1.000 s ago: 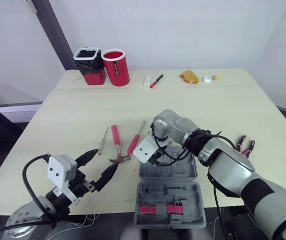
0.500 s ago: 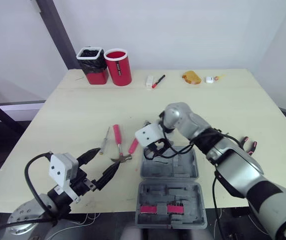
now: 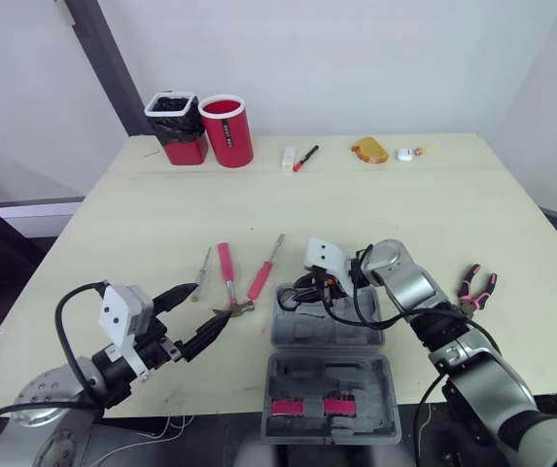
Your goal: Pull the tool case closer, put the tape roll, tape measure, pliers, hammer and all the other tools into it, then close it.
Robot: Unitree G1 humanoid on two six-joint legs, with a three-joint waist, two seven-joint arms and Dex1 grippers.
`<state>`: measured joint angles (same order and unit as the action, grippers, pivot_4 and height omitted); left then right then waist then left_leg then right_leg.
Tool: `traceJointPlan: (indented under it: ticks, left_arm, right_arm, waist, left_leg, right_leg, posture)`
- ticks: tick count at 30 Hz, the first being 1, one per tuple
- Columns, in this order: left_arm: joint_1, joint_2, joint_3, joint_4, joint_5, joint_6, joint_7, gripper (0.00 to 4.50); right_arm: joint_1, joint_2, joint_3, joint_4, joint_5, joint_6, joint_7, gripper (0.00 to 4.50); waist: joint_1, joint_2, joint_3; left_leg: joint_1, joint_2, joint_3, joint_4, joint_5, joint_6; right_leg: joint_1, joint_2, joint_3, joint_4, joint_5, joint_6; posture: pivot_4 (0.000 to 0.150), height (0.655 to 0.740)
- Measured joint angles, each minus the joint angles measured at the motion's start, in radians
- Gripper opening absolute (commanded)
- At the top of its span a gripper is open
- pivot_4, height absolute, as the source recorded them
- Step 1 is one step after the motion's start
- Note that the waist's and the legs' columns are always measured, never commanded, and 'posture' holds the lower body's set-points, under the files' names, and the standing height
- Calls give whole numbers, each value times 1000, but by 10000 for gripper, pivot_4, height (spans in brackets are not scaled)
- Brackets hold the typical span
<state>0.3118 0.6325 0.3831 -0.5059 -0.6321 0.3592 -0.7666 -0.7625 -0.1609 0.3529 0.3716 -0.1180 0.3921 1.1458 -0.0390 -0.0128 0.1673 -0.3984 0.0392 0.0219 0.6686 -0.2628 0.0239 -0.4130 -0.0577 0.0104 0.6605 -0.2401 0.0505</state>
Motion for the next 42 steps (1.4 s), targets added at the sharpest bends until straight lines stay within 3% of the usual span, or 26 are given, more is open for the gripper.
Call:
traceJointPlan:
  ticks: [18, 42]
  left_arm:
    - [-37, 7, -3, 68, 1, 3, -77, 45000]
    - [-31, 7, -4, 87, 4, 2, -103, 45000]
  right_arm:
    - [40, 82, -2, 162, 42, -135, -200, 8519]
    - [38, 123, 2, 287, 43, -245, -269, 8519]
  waist:
    - [-2, 0, 0]
    - [-3, 0, 0]
  left_leg:
    - [0, 0, 0, 0, 0, 0]
    - [1, 0, 0, 0, 0, 0]
  right_leg:
    - [0, 0, 0, 0, 0, 0]
    - [0, 0, 1, 0, 0, 0]
  posture:
    - [1500, 7371]
    - [1500, 7371]
